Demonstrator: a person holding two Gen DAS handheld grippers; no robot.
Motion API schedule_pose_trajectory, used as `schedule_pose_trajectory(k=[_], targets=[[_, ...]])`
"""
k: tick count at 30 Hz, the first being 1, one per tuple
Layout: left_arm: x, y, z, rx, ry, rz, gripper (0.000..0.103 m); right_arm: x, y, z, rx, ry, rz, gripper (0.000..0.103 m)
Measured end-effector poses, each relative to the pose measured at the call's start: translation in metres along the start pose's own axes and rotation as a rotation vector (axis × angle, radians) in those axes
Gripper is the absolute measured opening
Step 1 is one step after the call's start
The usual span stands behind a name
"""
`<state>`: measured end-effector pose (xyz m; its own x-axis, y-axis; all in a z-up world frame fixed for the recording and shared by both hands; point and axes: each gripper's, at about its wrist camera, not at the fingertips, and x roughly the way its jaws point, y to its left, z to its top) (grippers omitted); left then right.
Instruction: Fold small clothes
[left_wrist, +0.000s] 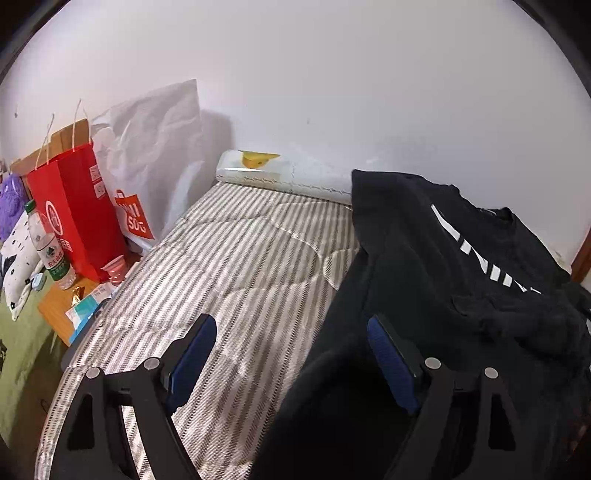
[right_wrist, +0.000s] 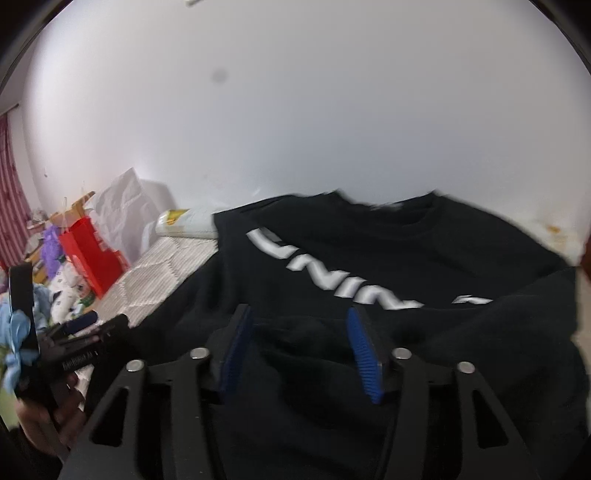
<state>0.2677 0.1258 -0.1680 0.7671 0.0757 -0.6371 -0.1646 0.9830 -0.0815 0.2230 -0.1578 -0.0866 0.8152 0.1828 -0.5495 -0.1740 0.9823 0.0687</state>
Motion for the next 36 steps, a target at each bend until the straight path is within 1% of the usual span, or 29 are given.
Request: schedule_pose_trajectory(k=[3,5,8,10,12,14,15,16,17,18,21,24,26,28,30,32,36], targets=[[-0.002,-0.007,-0.003,0.03,-0.009,-0.006,0.083,-0.027,-0.033,-0.012,0.01,-0.036,-0.075,0.056],[-0.004,-0.012,-0.004,0.048,-0.014,-0.013,0.083,-0.043,-0.058,-0.021,0.026,-0.046,-0.14,0.057],[-0.007,-0.021,-0.008,0.081,-0.018,-0.047,0.083,-0.064,-0.1,-0.033,0.066,-0.046,-0.22,0.057],[-0.01,-0.027,-0.01,0.101,-0.019,-0.068,0.083,-0.078,-0.135,-0.043,0.139,-0.056,-0.263,0.057],[-0.014,-0.033,-0.011,0.123,-0.027,-0.084,0.083,-0.089,-0.171,-0.056,0.24,-0.073,-0.288,0.057],[-0.02,-0.041,-0.012,0.143,-0.045,-0.096,0.083,-0.095,-0.198,-0.071,0.329,-0.083,-0.326,0.057],[-0.021,-0.046,-0.012,0.155,-0.049,-0.093,0.083,-0.094,-0.208,-0.076,0.364,-0.071,-0.333,0.057],[-0.023,-0.05,-0.011,0.167,-0.049,-0.087,0.083,-0.093,-0.215,-0.078,0.384,-0.053,-0.321,0.057],[-0.024,-0.057,-0.01,0.182,-0.045,-0.082,0.083,-0.091,-0.221,-0.078,0.393,-0.038,-0.309,0.057],[-0.026,-0.062,-0.01,0.187,-0.04,-0.088,0.083,-0.09,-0.224,-0.078,0.392,-0.035,-0.315,0.057],[-0.032,-0.076,-0.004,0.193,-0.025,-0.107,0.083,-0.09,-0.223,-0.075,0.355,-0.026,-0.362,0.057],[-0.035,-0.091,0.004,0.198,-0.032,-0.119,0.083,-0.09,-0.219,-0.073,0.295,-0.015,-0.398,0.057],[-0.033,-0.101,0.012,0.193,-0.029,-0.14,0.083,-0.093,-0.219,-0.074,0.281,-0.016,-0.405,0.057],[-0.027,-0.11,0.017,0.183,-0.013,-0.155,0.083,-0.096,-0.218,-0.075,0.296,-0.019,-0.398,0.057],[-0.017,-0.117,0.019,0.176,0.017,-0.177,0.083,-0.093,-0.221,-0.076,0.309,-0.006,-0.39,0.057],[-0.004,-0.125,0.016,0.179,0.065,-0.187,0.083,-0.092,-0.223,-0.078,0.315,0.002,-0.394,0.057],[0.018,-0.139,0.003,0.217,0.145,-0.195,0.081,-0.092,-0.224,-0.078,0.323,0.0,-0.397,0.057]])
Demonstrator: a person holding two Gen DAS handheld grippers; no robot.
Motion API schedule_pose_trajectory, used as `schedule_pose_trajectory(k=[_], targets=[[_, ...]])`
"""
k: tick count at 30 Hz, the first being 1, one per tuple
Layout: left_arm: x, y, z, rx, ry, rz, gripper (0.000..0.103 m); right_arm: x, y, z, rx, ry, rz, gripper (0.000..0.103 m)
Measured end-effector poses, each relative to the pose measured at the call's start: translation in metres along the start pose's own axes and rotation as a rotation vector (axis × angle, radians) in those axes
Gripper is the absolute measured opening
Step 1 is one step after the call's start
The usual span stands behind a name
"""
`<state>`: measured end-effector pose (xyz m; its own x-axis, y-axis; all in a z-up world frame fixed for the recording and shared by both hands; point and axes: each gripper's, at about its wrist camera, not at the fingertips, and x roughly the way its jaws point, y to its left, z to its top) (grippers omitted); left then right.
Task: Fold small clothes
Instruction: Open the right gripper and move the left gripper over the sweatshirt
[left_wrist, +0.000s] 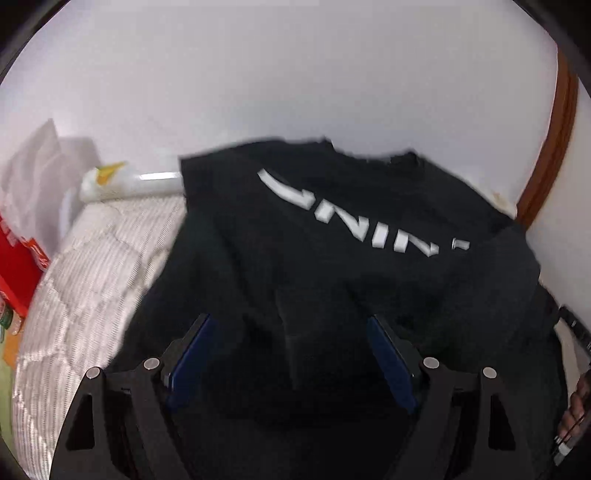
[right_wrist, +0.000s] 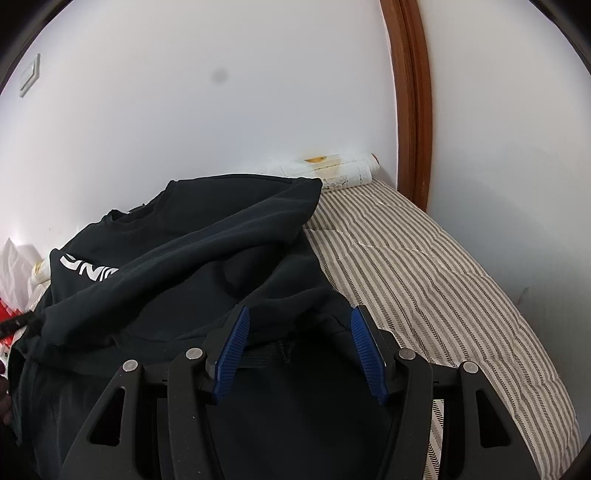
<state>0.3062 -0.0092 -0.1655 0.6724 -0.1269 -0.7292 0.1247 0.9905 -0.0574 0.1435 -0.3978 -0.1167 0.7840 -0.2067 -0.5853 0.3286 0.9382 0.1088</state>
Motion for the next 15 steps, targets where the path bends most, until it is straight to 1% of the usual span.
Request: schedule_pose_trajectory(k=[3,7,10,11,12,13,14,15], targets=[[0.015,-0.01,-0.008,0.026,0.043,-0.007,0.081,-0.002,0.001,0.0,-0.002,-0.005,0.0,0.057],[0.02,-0.02,-0.016,0.039,0.039,-0.002,0.078,-0.001,0.0,-0.001,-0.002,-0.001,0.0,0.057],[0.016,-0.026,-0.017,0.063,0.019,-0.011,0.062,0.001,-0.001,-0.001,0.006,0.005,0.003,0.057],[0.015,-0.029,-0.017,0.072,0.013,-0.022,0.051,0.001,-0.001,-0.001,0.007,0.006,0.003,0.057],[0.012,-0.033,-0.018,0.087,0.002,-0.021,0.045,0.002,-0.001,-0.001,0.008,0.007,0.002,0.057],[0.009,-0.036,-0.018,0.102,-0.017,0.005,0.043,0.002,-0.001,-0.001,0.009,0.008,0.001,0.057],[0.006,-0.04,-0.019,0.13,-0.042,0.029,0.034,0.002,-0.001,-0.001,0.01,0.009,0.0,0.057],[0.004,-0.044,-0.019,0.157,-0.055,0.038,0.024,0.003,-0.001,-0.001,0.011,0.011,-0.001,0.057]])
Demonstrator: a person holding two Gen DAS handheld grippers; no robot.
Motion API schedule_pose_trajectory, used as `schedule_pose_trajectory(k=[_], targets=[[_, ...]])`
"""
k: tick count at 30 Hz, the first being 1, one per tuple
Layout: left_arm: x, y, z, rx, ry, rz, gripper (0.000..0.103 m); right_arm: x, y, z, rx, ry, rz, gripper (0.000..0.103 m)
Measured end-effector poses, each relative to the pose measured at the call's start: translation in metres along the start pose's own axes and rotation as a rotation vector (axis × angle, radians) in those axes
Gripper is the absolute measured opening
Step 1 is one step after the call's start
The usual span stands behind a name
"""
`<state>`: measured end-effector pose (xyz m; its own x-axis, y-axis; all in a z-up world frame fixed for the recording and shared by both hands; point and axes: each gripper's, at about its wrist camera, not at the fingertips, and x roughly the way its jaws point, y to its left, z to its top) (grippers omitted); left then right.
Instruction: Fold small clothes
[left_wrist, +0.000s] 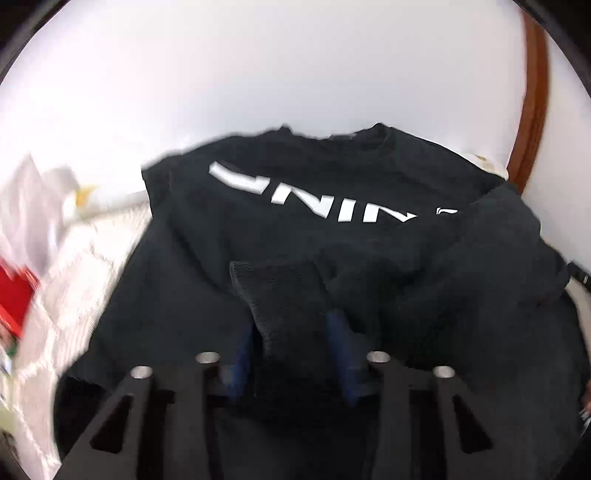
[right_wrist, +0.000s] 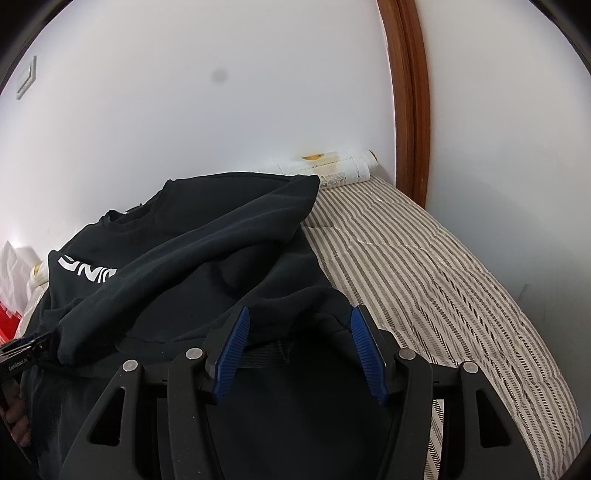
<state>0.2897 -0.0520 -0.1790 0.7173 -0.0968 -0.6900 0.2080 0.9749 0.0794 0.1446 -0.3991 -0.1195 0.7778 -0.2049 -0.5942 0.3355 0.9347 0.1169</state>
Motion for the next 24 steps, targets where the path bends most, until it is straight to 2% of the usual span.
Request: schedule_pose_trajectory(k=[1,3,5,9,14,16,19,24], targets=[[-0.004,-0.002,0.0,0.021,-0.018,0.005,0.021,0.0,0.0,0.0,0.002,0.002,-0.002,0.057],[-0.012,0.004,0.002,-0.005,-0.058,-0.02,0.013,0.001,-0.001,0.0,0.007,0.002,-0.004,0.057],[-0.019,0.017,0.007,-0.063,-0.089,-0.055,0.012,0.001,-0.002,0.0,0.013,0.003,-0.007,0.057],[-0.035,0.045,0.014,-0.166,-0.171,-0.065,0.011,0.006,-0.005,-0.001,0.024,0.016,-0.03,0.057],[-0.051,0.081,0.022,-0.261,-0.249,-0.018,0.009,0.011,-0.007,-0.003,0.026,0.041,-0.048,0.057],[-0.049,0.093,0.021,-0.286,-0.235,-0.01,0.009,0.013,-0.007,-0.004,0.021,0.047,-0.057,0.057],[-0.041,0.103,0.012,-0.294,-0.218,0.07,0.005,0.015,-0.008,-0.005,0.017,0.054,-0.068,0.057],[-0.022,0.122,-0.002,-0.364,-0.146,0.01,0.005,0.018,-0.01,-0.006,0.018,0.063,-0.071,0.057]])
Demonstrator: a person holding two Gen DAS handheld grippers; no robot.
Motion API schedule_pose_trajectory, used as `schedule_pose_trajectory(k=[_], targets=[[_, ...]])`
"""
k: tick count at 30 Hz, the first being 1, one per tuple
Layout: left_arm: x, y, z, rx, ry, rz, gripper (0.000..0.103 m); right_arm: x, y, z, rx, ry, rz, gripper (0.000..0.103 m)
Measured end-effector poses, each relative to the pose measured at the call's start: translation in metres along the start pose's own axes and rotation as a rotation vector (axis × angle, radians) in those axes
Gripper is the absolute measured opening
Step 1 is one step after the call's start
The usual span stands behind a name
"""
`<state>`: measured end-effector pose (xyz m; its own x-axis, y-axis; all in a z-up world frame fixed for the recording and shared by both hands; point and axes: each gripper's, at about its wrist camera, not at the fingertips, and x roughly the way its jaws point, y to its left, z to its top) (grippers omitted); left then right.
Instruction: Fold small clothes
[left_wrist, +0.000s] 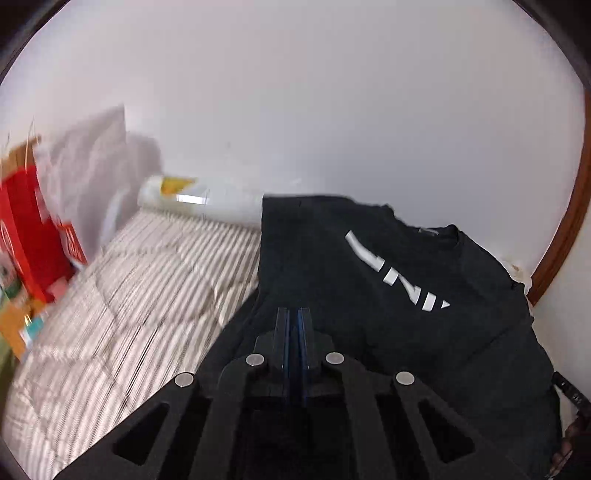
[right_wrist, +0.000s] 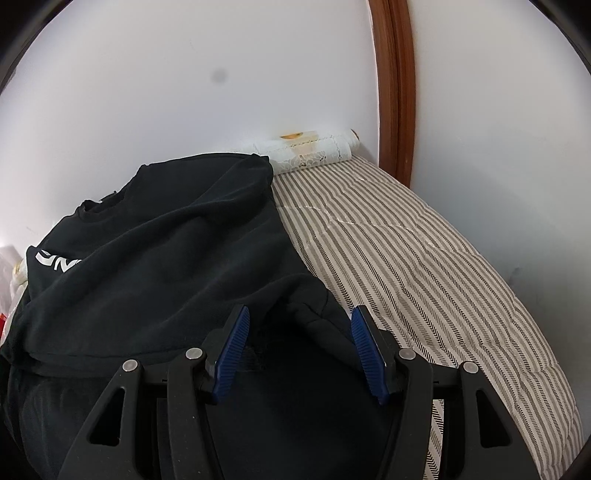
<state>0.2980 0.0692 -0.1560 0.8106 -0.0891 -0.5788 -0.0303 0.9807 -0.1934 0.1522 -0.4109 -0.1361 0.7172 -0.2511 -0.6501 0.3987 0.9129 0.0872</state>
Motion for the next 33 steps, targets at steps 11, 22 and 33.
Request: schedule_pose_trajectory(k=[11,22,33], targets=[[0.017,0.0,-0.019,0.036,0.061,-0.033,0.034,-0.017,0.003,0.007,-0.092,-0.034,-0.048,0.057],[0.015,0.006,-0.019,0.008,0.045,-0.059,0.06,0.023,-0.002,-0.001,-0.151,0.122,-0.093,0.057],[0.018,0.006,-0.017,0.01,0.059,-0.053,0.066,0.057,0.001,0.025,-0.127,0.134,0.003,0.048]])
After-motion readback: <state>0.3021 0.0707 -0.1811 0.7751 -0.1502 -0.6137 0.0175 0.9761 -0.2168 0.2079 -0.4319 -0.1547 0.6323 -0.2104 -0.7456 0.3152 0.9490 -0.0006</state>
